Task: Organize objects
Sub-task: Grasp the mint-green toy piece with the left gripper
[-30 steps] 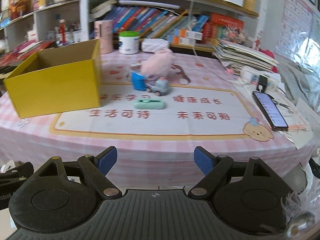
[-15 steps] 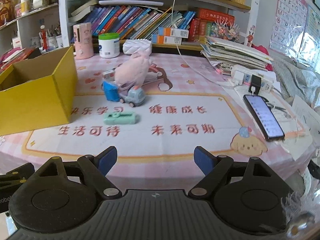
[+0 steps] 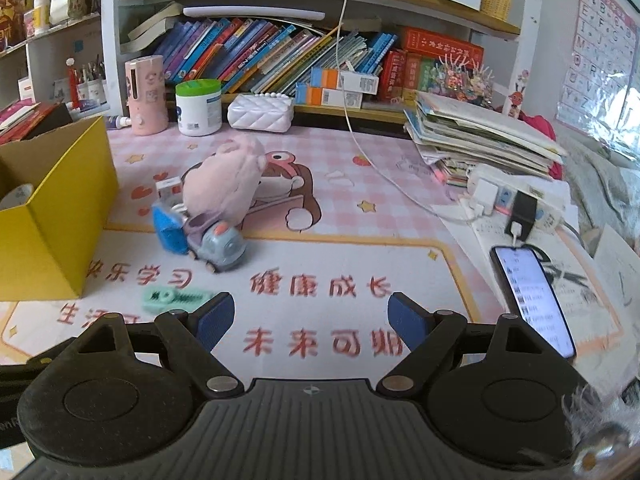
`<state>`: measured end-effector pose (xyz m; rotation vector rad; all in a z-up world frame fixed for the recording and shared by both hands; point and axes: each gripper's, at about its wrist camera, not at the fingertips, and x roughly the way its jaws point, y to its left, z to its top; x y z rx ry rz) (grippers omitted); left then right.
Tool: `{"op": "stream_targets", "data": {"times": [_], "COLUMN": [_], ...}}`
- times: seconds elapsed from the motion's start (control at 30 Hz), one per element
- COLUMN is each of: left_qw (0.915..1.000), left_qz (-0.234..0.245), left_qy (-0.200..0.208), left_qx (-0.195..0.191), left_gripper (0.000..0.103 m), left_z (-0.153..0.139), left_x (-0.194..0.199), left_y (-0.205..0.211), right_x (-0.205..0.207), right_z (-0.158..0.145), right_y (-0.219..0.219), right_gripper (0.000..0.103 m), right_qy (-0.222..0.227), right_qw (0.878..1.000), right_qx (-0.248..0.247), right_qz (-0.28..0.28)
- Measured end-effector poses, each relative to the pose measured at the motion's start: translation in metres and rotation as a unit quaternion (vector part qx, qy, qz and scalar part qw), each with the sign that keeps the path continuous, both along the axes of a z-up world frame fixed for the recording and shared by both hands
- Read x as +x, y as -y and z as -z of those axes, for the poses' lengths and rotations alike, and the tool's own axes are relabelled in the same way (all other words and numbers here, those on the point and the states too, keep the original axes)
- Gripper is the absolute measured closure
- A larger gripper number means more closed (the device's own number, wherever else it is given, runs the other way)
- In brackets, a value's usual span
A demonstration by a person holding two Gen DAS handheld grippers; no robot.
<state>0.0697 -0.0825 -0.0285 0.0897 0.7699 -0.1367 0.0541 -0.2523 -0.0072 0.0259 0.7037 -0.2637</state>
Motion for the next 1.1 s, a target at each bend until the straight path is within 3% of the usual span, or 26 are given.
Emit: {"op": "stream_targets", "data": {"times": [0.6, 0.87, 1.0, 1.03, 1.07, 1.1], "left_qw": [0.9996, 0.9983, 0.9984, 0.9985, 0.9986, 0.9986], "left_qz": [0.014, 0.022, 0.009, 0.010, 0.014, 0.017], "left_qy": [0.003, -0.032, -0.047, -0.048, -0.047, -0.046], "left_qx": [0.025, 0.043, 0.029, 0.026, 0.022, 0.020], "left_gripper": [0.010, 0.014, 0.020, 0.023, 0.033, 0.034], "left_z": [0.021, 0.045, 0.050, 0.049, 0.049, 0.048], "left_x": [0.044, 0.067, 0.073, 0.074, 0.074, 0.074], "left_y": [0.077, 0.101, 0.097, 0.097, 0.097, 0.096], "right_x": [0.046, 0.056, 0.057, 0.058, 0.059, 0.060], "right_z": [0.002, 0.008, 0.009, 0.010, 0.010, 0.010], "right_y": [0.062, 0.081, 0.084, 0.084, 0.084, 0.083], "right_gripper": [0.020, 0.020, 0.020, 0.020, 0.020, 0.020], "right_qy": [0.034, 0.024, 0.022, 0.021, 0.020, 0.019], "right_qw": [0.998, 0.998, 0.998, 0.997, 0.997, 0.997], "right_qx": [0.039, 0.052, 0.057, 0.058, 0.059, 0.060], "right_qz": [-0.031, -0.032, -0.035, -0.037, -0.040, -0.043]}}
